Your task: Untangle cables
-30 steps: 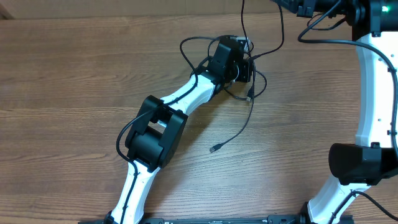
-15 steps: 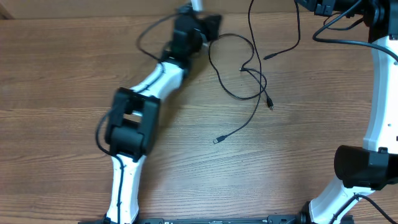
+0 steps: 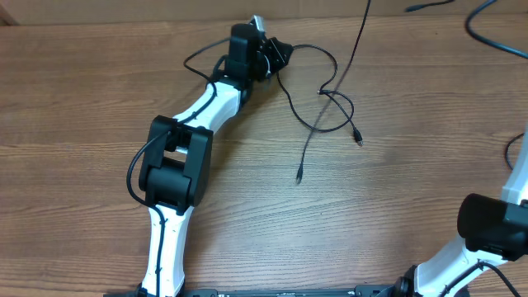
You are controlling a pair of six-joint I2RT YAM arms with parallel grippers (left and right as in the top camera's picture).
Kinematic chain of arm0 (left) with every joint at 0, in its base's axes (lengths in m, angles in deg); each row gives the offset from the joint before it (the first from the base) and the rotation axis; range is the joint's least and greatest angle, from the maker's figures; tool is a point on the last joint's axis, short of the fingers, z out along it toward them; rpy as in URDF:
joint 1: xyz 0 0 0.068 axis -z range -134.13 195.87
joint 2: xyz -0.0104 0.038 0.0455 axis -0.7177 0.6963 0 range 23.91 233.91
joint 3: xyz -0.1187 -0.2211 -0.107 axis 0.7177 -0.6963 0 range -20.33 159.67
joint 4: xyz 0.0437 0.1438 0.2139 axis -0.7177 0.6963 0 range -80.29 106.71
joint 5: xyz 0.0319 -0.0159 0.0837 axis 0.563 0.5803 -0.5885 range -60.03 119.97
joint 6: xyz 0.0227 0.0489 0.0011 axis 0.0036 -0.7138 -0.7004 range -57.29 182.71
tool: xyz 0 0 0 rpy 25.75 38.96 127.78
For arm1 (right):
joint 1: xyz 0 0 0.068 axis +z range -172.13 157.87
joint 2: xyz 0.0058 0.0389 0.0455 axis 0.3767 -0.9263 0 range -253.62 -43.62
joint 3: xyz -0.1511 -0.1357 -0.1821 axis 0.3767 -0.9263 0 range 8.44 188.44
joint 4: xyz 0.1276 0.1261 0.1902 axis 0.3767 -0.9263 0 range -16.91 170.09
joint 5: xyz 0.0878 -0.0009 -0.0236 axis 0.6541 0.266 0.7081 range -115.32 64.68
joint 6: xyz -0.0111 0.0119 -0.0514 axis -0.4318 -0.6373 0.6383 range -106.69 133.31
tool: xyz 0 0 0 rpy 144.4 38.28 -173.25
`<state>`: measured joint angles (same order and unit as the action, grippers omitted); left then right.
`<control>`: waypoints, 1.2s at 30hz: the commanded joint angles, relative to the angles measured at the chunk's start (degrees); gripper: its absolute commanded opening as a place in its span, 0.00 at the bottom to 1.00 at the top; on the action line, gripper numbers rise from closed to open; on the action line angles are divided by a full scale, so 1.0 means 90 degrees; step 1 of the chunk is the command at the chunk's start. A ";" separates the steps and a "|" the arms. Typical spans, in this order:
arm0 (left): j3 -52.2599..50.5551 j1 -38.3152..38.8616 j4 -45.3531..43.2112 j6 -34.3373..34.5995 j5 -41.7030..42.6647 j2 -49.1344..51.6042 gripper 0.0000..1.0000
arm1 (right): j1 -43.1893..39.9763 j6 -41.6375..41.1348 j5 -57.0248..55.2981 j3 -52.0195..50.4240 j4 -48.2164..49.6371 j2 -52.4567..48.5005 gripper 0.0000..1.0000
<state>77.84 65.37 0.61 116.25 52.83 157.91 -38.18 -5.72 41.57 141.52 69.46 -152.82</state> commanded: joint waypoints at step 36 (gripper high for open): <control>0.0049 0.0010 0.1705 -0.0260 0.0121 0.0022 0.23 | -0.1855 0.0969 -0.6101 0.0029 -0.1656 -0.1707 0.04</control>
<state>77.84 65.61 15.69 115.03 53.37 157.91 -55.03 1.89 -11.83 141.58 56.57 -163.99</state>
